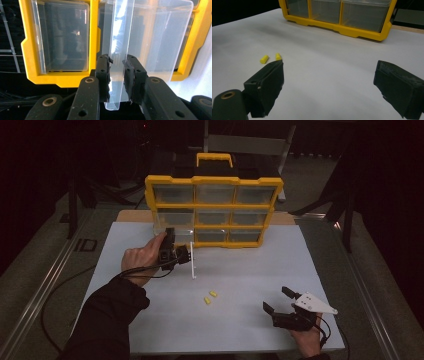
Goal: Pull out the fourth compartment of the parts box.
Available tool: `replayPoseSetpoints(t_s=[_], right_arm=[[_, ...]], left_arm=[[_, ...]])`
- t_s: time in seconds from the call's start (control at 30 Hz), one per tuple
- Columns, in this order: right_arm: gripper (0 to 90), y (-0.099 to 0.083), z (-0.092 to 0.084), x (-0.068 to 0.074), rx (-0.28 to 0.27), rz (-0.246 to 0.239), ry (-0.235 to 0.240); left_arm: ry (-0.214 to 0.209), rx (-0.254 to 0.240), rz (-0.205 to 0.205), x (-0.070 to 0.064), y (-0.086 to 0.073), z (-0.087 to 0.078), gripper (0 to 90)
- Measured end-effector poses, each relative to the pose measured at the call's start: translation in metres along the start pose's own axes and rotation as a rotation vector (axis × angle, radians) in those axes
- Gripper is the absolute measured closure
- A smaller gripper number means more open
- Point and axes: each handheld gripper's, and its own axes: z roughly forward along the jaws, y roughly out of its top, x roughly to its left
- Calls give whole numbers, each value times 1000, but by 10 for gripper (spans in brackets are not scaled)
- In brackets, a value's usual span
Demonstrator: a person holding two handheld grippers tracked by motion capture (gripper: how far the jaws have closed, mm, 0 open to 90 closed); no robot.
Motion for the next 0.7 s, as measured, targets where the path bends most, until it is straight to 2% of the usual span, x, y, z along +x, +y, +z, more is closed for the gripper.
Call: replayPoseSetpoints(t_s=[0.03,0.1,0.13,0.17,0.2,0.23,0.3,0.33,0.37,0.53,0.7], right_arm=[[92,0,0,0,0,-2,0],[91,0,0,0,0,-2,1],[91,0,0,0,0,-2,1],[91,0,0,0,0,-1,0],[91,0,0,0,0,-1,0],[91,0,0,0,0,1,1],[91,0,1,0,0,-1,1],[91,0,1,0,0,-1,1],[91,0,1,1,1,-1,1],[91,0,1,0,1,1,1],[91,0,1,0,2,-1,2]], left_arm=[[-17,1,-11,0,0,0,666],[-24,-3,-20,1,-1,1,540],[-33,-7,-33,2,-2,1,540],[-43,-10,-56,4,-3,1,416],[-43,-10,-56,4,-3,1,363],[-57,-11,-70,5,-4,1,363],[-71,-21,-98,8,-5,1,238],[-75,-23,-104,9,-5,0,238],[-94,-31,-136,12,-5,1,176],[-130,-46,-216,21,-6,2,111],[-188,-56,-334,31,-7,3,29]])
